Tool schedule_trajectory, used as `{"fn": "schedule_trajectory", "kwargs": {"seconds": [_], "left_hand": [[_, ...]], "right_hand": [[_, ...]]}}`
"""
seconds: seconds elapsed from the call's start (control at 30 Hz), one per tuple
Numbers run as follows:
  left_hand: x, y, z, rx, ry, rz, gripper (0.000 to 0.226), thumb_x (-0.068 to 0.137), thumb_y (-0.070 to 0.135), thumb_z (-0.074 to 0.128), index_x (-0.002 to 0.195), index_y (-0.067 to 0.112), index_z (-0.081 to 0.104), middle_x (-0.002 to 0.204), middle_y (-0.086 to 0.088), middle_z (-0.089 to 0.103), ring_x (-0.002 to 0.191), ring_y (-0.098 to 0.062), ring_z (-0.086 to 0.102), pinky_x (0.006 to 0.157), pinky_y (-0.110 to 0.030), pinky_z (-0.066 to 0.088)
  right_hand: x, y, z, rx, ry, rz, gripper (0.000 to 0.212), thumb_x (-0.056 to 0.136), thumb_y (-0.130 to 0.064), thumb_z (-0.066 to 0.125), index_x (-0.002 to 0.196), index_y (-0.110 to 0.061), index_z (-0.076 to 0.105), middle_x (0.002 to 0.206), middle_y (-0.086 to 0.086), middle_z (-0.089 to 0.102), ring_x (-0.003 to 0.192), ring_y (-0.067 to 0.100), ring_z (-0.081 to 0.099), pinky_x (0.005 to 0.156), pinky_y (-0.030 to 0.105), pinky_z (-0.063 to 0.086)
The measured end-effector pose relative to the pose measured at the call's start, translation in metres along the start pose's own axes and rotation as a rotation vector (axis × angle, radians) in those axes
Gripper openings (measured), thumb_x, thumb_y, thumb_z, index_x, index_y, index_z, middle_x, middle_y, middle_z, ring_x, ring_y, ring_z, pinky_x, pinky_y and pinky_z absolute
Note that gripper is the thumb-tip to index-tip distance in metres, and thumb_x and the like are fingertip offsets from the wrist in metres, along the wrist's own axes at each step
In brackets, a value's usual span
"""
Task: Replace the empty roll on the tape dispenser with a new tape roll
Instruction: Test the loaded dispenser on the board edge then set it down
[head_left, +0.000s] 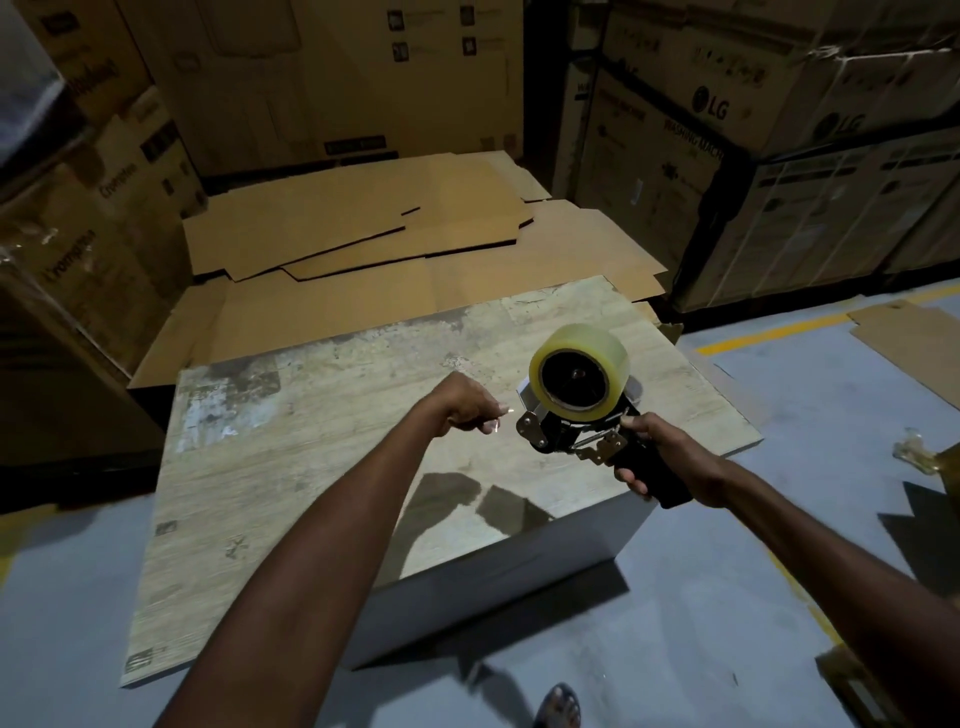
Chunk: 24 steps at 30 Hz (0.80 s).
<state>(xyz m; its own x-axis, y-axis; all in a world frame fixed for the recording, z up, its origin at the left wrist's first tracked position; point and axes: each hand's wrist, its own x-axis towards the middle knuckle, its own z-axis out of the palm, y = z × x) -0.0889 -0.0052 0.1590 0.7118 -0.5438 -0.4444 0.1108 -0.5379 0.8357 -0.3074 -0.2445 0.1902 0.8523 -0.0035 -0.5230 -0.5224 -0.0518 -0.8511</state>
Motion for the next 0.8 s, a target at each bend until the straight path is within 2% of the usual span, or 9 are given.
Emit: {"fn": "schedule_trajectory", "kwargs": {"seconds": [0.07,0.13,0.2,0.3,0.37,0.5,0.67,0.73,0.8], "left_hand": [[0.0,0.005,-0.003,0.143,0.062,0.132,0.023,0.084,0.016,0.085,0.077,-0.004,0.077,0.072,-0.017,0.076,0.056,-0.019,0.067,0.058,-0.033,0.052],[0.001,0.009,-0.003,0.279,0.124,0.222,0.023,0.084,0.02,0.085,0.068,0.007,0.077,0.069,-0.009,0.075,0.058,-0.017,0.067,0.063,-0.035,0.051],[0.003,0.012,-0.001,0.458,0.241,0.267,0.025,0.085,0.031,0.083,0.068,0.014,0.075,0.074,0.002,0.075,0.076,-0.017,0.066,0.077,-0.036,0.042],[0.003,0.013,0.004,0.609,0.42,0.38,0.024,0.081,0.041,0.083,0.068,0.024,0.074,0.089,0.011,0.072,0.114,-0.015,0.05,0.096,-0.044,0.022],[0.001,0.012,0.007,0.656,0.49,0.48,0.019,0.082,0.041,0.082,0.074,0.024,0.079,0.097,0.015,0.067,0.125,-0.012,0.04,0.106,-0.048,0.012],[-0.001,0.005,0.012,0.676,0.623,0.606,0.013,0.085,0.035,0.08,0.076,0.026,0.08,0.115,0.013,0.065,0.142,-0.015,0.034,0.113,-0.051,0.002],[-0.004,-0.002,0.008,0.828,0.623,0.812,0.011,0.085,0.021,0.08,0.075,0.025,0.079,0.137,0.001,0.066,0.155,-0.022,0.024,0.12,-0.06,-0.008],[-0.004,-0.007,0.007,0.859,0.599,0.827,0.011,0.085,0.02,0.08,0.074,0.023,0.079,0.136,-0.001,0.067,0.155,-0.023,0.025,0.121,-0.061,-0.008],[-0.005,-0.017,0.011,0.828,0.558,0.775,0.012,0.083,0.015,0.078,0.075,0.023,0.08,0.131,-0.002,0.07,0.154,-0.023,0.026,0.12,-0.06,-0.009]], "right_hand": [[0.0,0.003,0.011,0.04,0.004,-0.014,0.057,0.107,-0.048,0.03,0.083,-0.006,0.06,0.073,0.013,0.056,0.053,0.019,0.048,0.048,0.023,0.042],[0.001,0.007,0.017,0.075,0.005,-0.024,0.058,0.109,-0.045,0.026,0.079,-0.006,0.058,0.067,0.01,0.057,0.049,0.017,0.048,0.045,0.021,0.041],[0.002,0.01,0.023,0.101,0.011,-0.029,0.058,0.11,-0.044,0.023,0.078,-0.005,0.053,0.058,0.005,0.056,0.045,0.014,0.047,0.042,0.018,0.04],[0.005,0.018,0.028,0.143,0.018,-0.043,0.05,0.11,-0.043,0.023,0.086,-0.006,0.046,0.059,0.004,0.057,0.046,0.013,0.049,0.043,0.018,0.041],[0.008,0.025,0.031,0.162,0.017,-0.062,0.047,0.11,-0.044,0.028,0.091,-0.005,0.047,0.067,0.009,0.057,0.051,0.015,0.052,0.047,0.02,0.044],[0.013,0.035,0.035,0.171,-0.011,-0.126,0.05,0.099,-0.056,0.044,0.102,-0.006,0.047,0.083,0.016,0.057,0.067,0.022,0.057,0.067,0.029,0.053],[0.017,0.048,0.041,0.126,-0.029,-0.112,0.066,0.098,-0.059,0.038,0.117,0.002,0.056,0.101,0.026,0.067,0.089,0.032,0.069,0.082,0.041,0.056],[0.014,0.05,0.046,0.111,-0.02,-0.074,0.072,0.1,-0.064,0.035,0.11,0.003,0.061,0.096,0.027,0.07,0.084,0.034,0.07,0.077,0.039,0.057],[0.009,0.048,0.052,0.102,-0.009,-0.028,0.073,0.105,-0.063,0.029,0.093,0.0,0.063,0.078,0.017,0.07,0.066,0.026,0.066,0.062,0.029,0.055]]}}
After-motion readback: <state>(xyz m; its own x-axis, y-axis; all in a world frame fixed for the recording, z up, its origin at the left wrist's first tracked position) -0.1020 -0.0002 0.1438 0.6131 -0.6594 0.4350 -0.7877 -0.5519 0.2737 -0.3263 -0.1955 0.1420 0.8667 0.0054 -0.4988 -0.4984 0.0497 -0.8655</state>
